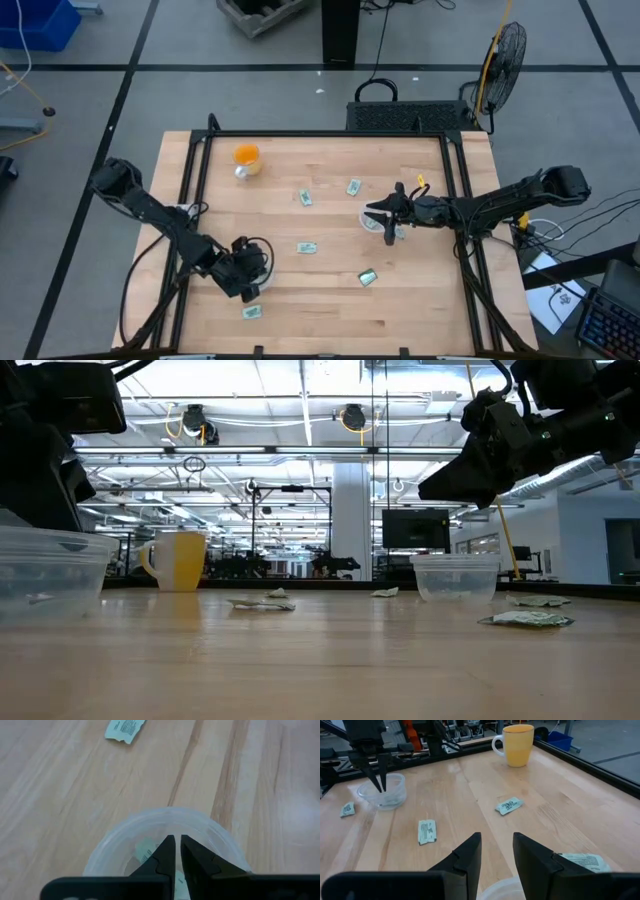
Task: Pick and place Stevia / Truvia into bins
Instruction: Put the stevia packet into the left transparent container
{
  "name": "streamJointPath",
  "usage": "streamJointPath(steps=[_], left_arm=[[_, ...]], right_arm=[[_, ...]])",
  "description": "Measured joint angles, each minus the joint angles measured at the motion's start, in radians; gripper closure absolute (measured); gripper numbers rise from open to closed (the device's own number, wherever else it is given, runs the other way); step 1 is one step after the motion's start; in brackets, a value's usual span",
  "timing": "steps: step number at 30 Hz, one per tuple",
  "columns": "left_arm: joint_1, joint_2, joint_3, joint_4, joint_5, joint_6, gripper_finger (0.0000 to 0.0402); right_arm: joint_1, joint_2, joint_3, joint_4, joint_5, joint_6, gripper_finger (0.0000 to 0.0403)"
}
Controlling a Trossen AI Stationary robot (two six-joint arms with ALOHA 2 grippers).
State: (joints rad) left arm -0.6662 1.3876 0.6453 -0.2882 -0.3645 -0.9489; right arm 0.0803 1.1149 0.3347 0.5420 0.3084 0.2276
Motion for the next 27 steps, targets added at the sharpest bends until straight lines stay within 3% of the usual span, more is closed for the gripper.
streamJointPath(steps=[11, 20, 24, 27], left_arm=[[0.023, -0.122, 0.001, 0.033, 0.121, -0.021, 0.0394], [0.025, -0.278, 0.001, 0.165, 0.107, 0.207, 0.0390], [0.012, -0.273, 0.001, 0.169, 0.229, 0.121, 0.0398], [-0.006, -0.255, 0.001, 0.150, 0.291, -0.041, 0.0390]], right_arm=[[0.000, 0.000, 0.000, 0.009, 0.000, 0.000, 0.0298], [0.000, 0.000, 0.000, 0.009, 0.000, 0.000, 0.0298], [0.000, 0.000, 0.000, 0.008, 0.000, 0.000, 0.0298], [0.000, 0.000, 0.000, 0.008, 0.000, -0.004, 0.0298]])
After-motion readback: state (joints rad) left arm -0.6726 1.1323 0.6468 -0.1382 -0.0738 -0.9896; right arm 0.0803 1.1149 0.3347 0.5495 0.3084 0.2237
